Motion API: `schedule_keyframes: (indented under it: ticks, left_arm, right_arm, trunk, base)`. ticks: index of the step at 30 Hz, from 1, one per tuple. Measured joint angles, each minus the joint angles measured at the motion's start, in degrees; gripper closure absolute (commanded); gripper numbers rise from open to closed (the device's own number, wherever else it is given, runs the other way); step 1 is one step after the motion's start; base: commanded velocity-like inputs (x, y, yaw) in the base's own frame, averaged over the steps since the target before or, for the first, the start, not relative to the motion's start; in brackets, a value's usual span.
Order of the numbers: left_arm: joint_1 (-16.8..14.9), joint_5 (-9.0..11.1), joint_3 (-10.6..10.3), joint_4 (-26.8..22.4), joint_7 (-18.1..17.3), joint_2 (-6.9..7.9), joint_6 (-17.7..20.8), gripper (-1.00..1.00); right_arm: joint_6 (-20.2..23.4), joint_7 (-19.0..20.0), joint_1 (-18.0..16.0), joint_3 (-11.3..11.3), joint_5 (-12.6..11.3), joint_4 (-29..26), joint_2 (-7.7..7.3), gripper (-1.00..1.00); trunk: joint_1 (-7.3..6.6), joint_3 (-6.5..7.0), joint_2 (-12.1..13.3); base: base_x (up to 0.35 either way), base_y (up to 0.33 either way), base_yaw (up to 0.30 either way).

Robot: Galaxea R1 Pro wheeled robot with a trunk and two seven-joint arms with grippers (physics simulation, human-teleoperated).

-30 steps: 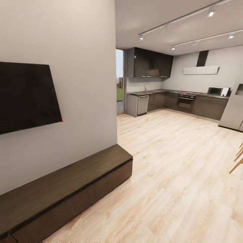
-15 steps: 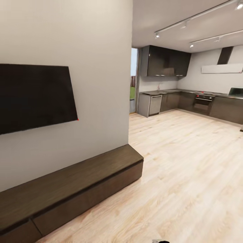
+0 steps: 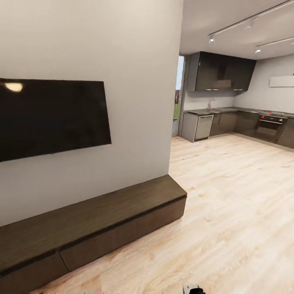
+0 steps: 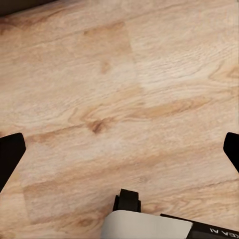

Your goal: Place each of the two pumpkins and all three candles from the living room inside a cabinet in the living room (use any cabinet), then make sure every cabinet is closed, and position the cauldron so it is next to a table in the living room.

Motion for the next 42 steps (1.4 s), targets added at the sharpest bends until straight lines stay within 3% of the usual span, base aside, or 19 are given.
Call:
schedule_keyframes:
  ticks: [5,13,18,21,42]
  left_arm:
    - [0.0,0.0,-0.2,0.0,0.0,-0.04,-0.1,-1.0]
    - [0.1,0.0,-0.3,0.4,0.0,-0.22,-0.5,-1.0]
    - [0.1,-0.1,-0.1,3.2,0.1,-0.08,-6.2,-1.0]
    - [0.1,-0.1,-0.1,3.5,-0.1,-0.11,-7.4,-1.0]
    - [0.1,0.0,-0.2,3.6,0.0,-0.06,-7.8,-1.0]
  right_arm:
    - [-0.4,0.0,0.0,0.0,0.0,0.0,0.0,-1.0]
    - [-2.3,0.0,0.0,-0.1,-0.1,0.1,0.06,-1.0]
    - [-4.6,0.0,0.0,-0.1,-0.3,0.1,0.06,-1.0]
    - [-4.5,0.0,0.0,-0.2,-0.3,0.1,0.05,-1.0]
    - [-6.8,0.1,0.0,-0.5,-0.7,0.1,-0.09,-1.0]
  trunk:
    - [-1.1,0.63,2.0]
    - [-1.1,0.22,2.0]
    - [-1.1,-0.05,2.0]
    - [-1.1,-0.21,2.0]
    - [-1.12,-1.22,2.0]
  base:
    - [0.0,0.0,0.244]
    - [0.0,0.0,0.244]
    - [0.0,0.0,0.244]
    - [0.0,0.0,0.243]
    - [-0.056,0.044,0.24]
